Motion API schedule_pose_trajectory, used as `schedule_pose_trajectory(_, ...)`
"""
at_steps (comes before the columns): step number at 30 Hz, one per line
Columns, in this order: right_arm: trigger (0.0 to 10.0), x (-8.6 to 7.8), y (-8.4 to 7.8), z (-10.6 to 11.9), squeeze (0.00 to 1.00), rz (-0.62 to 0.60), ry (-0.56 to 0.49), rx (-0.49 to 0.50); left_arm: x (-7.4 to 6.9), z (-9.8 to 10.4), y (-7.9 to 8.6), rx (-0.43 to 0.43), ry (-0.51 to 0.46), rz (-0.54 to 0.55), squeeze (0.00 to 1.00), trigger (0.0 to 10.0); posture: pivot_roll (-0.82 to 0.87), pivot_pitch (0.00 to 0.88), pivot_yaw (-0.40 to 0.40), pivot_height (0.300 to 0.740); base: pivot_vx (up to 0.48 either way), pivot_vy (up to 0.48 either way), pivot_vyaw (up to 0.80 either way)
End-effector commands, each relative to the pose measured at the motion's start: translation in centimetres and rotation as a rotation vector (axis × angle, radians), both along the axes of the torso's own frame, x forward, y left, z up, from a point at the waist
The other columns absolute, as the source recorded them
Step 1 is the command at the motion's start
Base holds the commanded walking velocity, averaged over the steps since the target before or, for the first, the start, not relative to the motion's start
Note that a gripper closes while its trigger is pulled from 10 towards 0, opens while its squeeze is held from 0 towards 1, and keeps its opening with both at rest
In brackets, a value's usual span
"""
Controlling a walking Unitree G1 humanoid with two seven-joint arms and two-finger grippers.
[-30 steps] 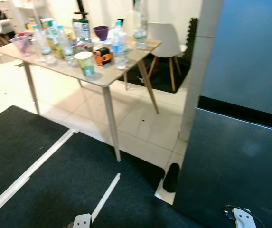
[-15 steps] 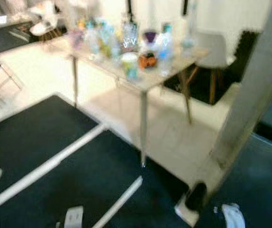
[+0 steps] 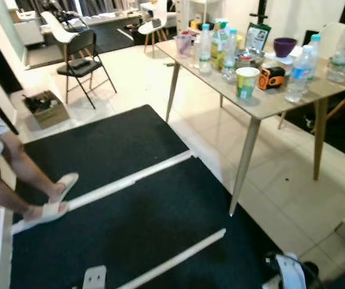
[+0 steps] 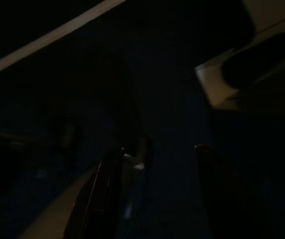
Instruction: Restocking fridge
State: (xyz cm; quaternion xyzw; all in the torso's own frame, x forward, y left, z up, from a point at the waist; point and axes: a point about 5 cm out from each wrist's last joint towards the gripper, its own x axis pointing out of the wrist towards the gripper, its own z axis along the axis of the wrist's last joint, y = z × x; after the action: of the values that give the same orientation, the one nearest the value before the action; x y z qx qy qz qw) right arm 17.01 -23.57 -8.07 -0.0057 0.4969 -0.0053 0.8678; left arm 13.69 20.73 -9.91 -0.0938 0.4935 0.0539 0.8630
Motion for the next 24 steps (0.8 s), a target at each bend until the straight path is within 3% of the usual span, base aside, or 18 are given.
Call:
schedule_pose_trajectory(1,10.0,0.17,0.73,-0.11,0.00,0.010,0.002,0.017,-0.42,-0.09,0.40,0.012,0.018,0.010,0.00,10.0,0.01,0.000,0.022,0.740,0.000,0.000,0.77)
schedule_pose_trajectory(18,10.0,0.09,1.47,-0.36,0.00,0.049,0.032,-0.002,-0.07,-0.07,-0.05,-0.006,0.011,0.020,0.00,10.0,0.01,0.000,0.012,0.740,0.000,0.000,0.05)
schedule_pose_trajectory(24,10.0,-0.13,1.69,-0.50,0.00,0.062,0.041,0.001,-0.28,-0.14,-0.08,-0.007,0.016,0.017,0.00,10.0,0.02,0.000,0.009,0.740,0.245,0.000,0.00)
